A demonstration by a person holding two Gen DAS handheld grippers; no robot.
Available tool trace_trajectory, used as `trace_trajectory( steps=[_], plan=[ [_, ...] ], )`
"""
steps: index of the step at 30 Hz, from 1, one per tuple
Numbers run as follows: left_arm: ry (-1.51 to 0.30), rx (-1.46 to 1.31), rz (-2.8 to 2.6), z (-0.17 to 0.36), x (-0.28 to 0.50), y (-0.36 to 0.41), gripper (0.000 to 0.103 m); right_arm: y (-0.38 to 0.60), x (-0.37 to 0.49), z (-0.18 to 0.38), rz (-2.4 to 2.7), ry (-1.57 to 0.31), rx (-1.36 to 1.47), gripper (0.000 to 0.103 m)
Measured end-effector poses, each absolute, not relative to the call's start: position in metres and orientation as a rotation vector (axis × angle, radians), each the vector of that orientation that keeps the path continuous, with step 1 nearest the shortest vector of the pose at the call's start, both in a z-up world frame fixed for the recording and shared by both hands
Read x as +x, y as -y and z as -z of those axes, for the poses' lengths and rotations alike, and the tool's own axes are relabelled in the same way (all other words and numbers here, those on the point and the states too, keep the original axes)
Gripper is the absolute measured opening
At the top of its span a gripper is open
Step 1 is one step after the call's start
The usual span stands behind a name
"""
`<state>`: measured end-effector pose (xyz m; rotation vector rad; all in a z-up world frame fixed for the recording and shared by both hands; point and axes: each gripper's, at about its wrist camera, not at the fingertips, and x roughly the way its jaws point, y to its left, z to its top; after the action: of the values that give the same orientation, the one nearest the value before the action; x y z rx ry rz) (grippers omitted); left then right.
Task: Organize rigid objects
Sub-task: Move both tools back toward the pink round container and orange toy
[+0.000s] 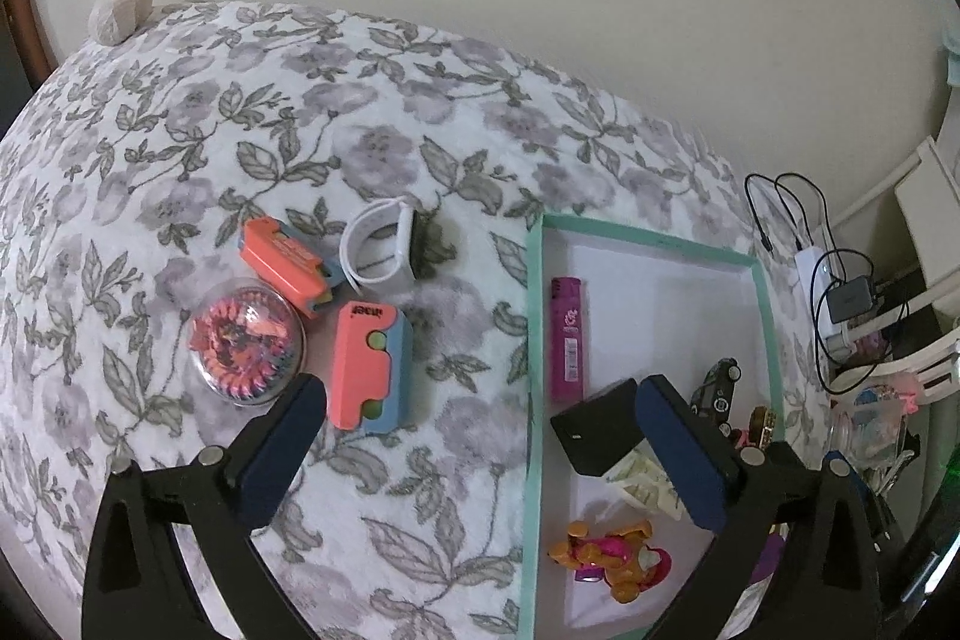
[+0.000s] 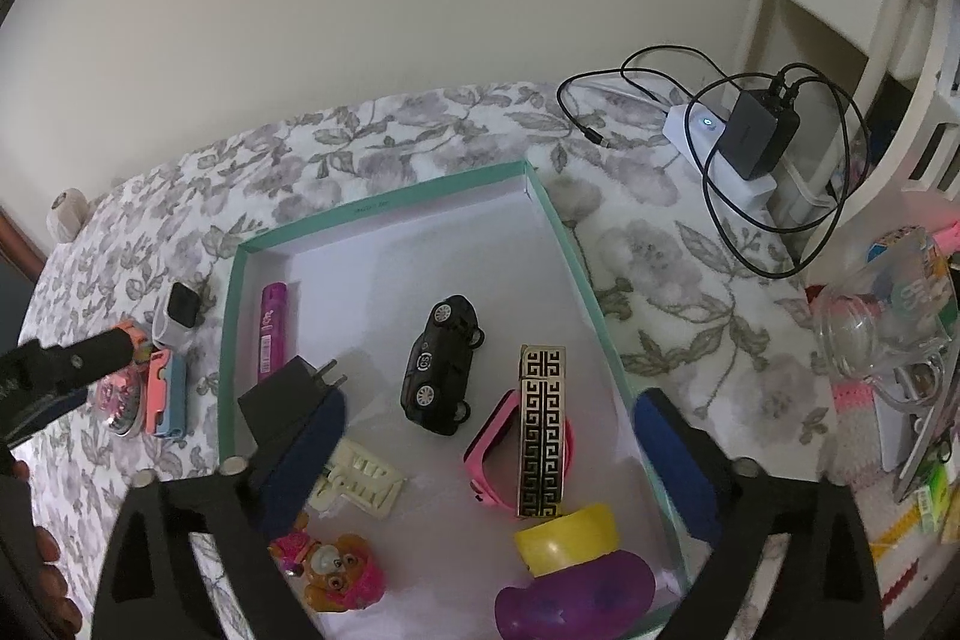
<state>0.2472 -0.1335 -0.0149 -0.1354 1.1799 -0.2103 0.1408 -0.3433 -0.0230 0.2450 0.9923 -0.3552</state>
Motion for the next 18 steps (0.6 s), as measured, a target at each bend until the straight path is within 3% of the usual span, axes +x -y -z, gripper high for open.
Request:
trace_trajectory(
  steps=[18],
  plan=[
    [-1.102,-0.273,0.094,-0.005,0.270,0.033,0.103,0.287,0.167,0.010,0.289,-0.978,0.122,0.102]
  ],
)
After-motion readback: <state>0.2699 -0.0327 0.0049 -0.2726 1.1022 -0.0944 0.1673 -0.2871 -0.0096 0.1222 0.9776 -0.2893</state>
